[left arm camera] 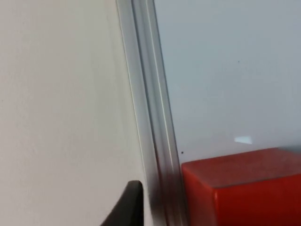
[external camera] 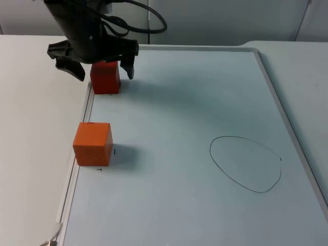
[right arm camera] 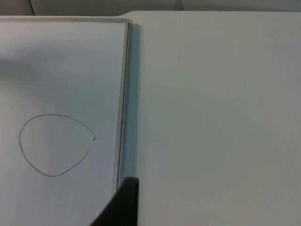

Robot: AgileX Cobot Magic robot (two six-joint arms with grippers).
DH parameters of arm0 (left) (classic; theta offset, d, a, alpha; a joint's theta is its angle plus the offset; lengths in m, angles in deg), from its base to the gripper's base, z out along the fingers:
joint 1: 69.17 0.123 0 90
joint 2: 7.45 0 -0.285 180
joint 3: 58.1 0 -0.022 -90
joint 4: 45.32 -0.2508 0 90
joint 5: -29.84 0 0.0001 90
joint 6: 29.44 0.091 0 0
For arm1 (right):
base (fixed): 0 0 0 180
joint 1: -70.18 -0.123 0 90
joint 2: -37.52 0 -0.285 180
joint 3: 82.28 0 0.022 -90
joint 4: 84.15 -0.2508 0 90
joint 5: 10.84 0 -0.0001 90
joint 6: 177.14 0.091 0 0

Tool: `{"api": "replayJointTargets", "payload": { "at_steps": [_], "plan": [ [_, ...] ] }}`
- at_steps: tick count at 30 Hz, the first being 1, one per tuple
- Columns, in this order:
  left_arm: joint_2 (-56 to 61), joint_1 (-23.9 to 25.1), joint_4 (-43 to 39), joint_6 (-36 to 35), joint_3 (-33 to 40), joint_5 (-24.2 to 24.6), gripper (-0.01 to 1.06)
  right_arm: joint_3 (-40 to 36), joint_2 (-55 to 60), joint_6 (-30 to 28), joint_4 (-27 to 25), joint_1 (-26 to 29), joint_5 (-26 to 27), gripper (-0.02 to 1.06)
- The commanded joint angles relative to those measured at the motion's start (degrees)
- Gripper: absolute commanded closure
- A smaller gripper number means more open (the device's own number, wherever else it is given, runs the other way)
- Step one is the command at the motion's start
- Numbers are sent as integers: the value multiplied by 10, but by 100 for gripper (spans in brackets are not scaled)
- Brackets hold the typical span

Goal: Pick up one cube with the left hand and another cube with the right hand. First place the cube in the right hand at the target position, then stack the cube in the left hand on top.

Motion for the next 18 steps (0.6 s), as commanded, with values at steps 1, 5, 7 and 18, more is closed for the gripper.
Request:
{"api": "replayJointTargets", "payload": {
  "at_steps": [1,5,7,18],
  "plan": [
    [-2,-5,5,-3,-4,-5,20,-2,-1,-2,3,4,6,0],
    [-2,-5,5,-3,-4,-5,53,-2,-1,-2,3,4,6,0],
    [0,-5,5,-2,-4,-5,73,-2,-1,-2,3,4,6,0],
    [94,-5,-13,-3,-4,54,96,-2,-1,-2,3,4,6,0]
  ]
}}
